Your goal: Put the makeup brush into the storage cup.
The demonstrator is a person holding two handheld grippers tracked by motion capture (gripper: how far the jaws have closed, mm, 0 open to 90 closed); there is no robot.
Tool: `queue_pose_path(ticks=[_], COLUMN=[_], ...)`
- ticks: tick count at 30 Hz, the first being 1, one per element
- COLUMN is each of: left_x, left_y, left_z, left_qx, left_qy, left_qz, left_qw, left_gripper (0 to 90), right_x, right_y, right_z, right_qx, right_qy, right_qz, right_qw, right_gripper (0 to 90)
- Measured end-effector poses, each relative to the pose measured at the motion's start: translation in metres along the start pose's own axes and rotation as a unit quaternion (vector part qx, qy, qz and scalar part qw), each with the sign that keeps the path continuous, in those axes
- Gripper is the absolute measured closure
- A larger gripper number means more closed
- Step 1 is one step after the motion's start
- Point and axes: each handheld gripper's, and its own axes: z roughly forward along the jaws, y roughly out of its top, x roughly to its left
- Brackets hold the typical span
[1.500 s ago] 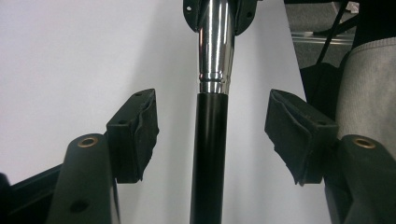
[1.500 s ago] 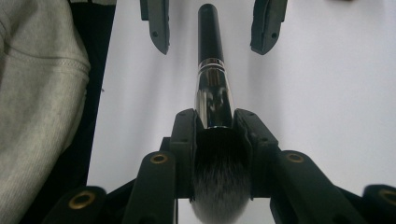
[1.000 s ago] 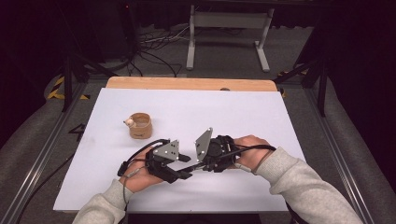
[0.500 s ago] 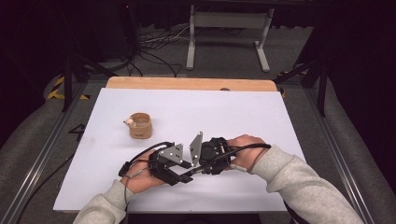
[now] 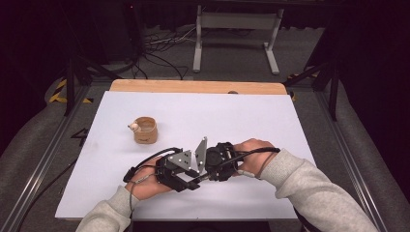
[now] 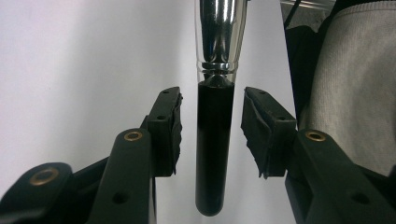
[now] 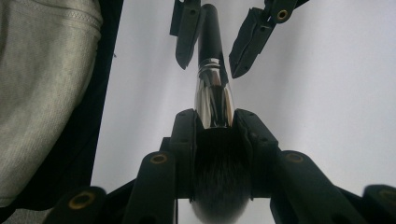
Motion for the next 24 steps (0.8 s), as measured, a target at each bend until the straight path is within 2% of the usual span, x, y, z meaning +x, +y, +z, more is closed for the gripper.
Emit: queue_pose_path(ticks=[13, 24], left_x=[-0.0026, -0.0041], left_y=[0.0015, 0.0024], left_z=[0.0017, 0.006], left_qx=[0.012, 0.025], left_qy=[-0.004, -0.006], left_qz=[0.003, 0.006], left_qw=[0.9999, 0.9997], left_gripper=[63.6, 67.8], right_x=[0.0008, 0.0026], right_y=[0.0054, 0.006], right_z=[0.0024, 0.0026], right_qx=[0.016, 0.012], right_qy=[0.005, 0.004], right_qz=[-0.013, -0.018], right_qw=[0.9998, 0.9998], right_gripper=[70.4, 70.4])
